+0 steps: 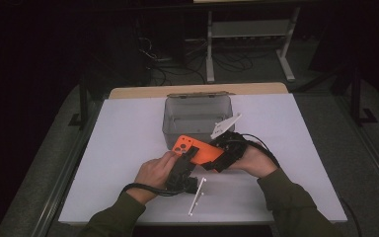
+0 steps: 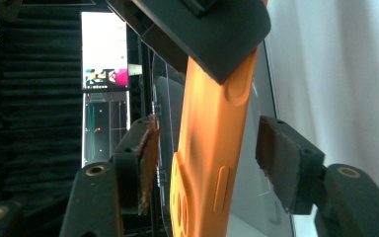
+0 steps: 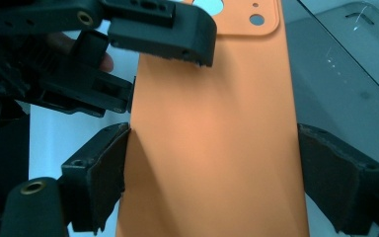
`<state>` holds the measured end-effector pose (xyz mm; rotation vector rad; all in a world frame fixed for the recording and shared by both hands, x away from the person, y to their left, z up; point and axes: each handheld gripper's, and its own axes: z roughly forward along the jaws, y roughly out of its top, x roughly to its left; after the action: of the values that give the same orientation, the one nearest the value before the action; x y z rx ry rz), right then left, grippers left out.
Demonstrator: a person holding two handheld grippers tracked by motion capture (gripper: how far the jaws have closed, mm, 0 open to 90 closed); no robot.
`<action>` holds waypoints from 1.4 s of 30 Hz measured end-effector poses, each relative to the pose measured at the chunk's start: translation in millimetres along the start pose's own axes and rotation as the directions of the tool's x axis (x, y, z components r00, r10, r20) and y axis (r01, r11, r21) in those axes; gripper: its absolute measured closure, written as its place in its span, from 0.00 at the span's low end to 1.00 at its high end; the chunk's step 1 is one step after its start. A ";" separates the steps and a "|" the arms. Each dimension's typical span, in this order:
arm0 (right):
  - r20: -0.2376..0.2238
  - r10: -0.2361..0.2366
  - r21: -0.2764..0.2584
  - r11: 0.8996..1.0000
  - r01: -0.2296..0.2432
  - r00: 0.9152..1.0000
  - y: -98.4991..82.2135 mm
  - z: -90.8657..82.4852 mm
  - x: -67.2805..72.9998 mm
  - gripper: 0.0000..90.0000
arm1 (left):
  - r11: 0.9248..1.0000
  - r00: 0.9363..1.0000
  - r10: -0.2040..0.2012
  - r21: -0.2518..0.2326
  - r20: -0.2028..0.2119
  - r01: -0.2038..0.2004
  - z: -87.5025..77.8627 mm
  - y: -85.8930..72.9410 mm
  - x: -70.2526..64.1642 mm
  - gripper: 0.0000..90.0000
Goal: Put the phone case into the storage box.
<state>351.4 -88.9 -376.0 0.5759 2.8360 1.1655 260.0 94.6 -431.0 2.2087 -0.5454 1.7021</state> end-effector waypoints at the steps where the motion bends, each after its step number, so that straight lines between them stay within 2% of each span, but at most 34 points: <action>1: 0.000 -0.001 -0.001 1.000 0.001 1.000 0.1 0.0 0.0 0.17 | 1.000 1.000 0.001 -0.001 -0.002 -0.001 0.0 0.5 -0.1 0.48; 25: -0.003 0.007 -0.001 1.000 -0.007 1.000 0.8 1.4 0.1 0.17 | 1.000 1.000 0.012 0.020 -0.019 -0.011 0.9 4.2 -1.2 0.62; 42: -0.006 0.015 0.001 1.000 -0.015 1.000 0.3 2.4 -1.5 0.17 | 1.000 0.999 0.022 0.017 -0.029 -0.021 1.0 7.7 -3.3 0.70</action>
<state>353.3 -87.6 -377.7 0.5962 2.8425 1.1709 256.4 87.7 -434.5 2.1939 -0.5515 1.7525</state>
